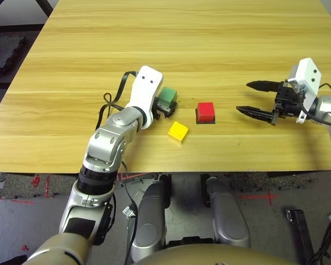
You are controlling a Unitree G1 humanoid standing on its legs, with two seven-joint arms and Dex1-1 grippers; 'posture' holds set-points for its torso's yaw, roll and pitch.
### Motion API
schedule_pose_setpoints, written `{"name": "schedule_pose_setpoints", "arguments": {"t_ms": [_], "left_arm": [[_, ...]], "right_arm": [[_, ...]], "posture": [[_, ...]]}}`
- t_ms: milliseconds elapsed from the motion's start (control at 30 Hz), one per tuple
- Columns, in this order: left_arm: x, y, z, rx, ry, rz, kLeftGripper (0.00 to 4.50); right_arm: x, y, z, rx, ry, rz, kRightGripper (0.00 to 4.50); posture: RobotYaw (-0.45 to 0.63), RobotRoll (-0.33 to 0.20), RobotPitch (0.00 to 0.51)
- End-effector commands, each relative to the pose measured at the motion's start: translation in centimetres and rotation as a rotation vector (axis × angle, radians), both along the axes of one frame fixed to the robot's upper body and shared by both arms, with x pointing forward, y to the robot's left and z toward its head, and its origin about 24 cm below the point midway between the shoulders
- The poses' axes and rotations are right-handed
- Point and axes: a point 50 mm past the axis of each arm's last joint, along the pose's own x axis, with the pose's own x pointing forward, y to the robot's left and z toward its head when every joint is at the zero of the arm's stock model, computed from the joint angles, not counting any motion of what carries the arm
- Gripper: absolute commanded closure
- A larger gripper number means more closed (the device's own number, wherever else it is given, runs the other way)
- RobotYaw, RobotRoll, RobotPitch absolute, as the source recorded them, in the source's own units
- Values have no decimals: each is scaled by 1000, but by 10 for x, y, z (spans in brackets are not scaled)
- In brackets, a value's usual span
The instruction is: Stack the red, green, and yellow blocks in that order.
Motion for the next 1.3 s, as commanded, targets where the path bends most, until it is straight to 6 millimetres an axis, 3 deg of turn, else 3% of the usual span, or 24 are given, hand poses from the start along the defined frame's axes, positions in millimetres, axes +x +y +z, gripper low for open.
{"name": "schedule_pose_setpoints", "arguments": {"t_ms": [33,300,467,700,1000,1300], "left_arm": [[2,0,-1,-13,-3,-5,0],[0,-2,-2,-18,-4,-39,2455],[2,1,1,6,-24,-89,2438],[8,5,40,-3,-191,-311,2438],[0,-14,78,29,-195,-674,2438],[-11,-45,74,65,-159,-922,2438]], "right_arm": [[-2,3,-2,-5,-2,15,19],[0,4,-2,-4,-3,16,0],[1,4,-2,-2,-6,14,0],[2,3,-3,-5,-1,14,0],[2,2,-4,-5,-3,10,0],[-5,4,-4,-10,7,37,0]], "posture": [[227,67,285],[235,66,281],[240,68,279],[248,69,279],[249,87,278],[226,87,280]]}}
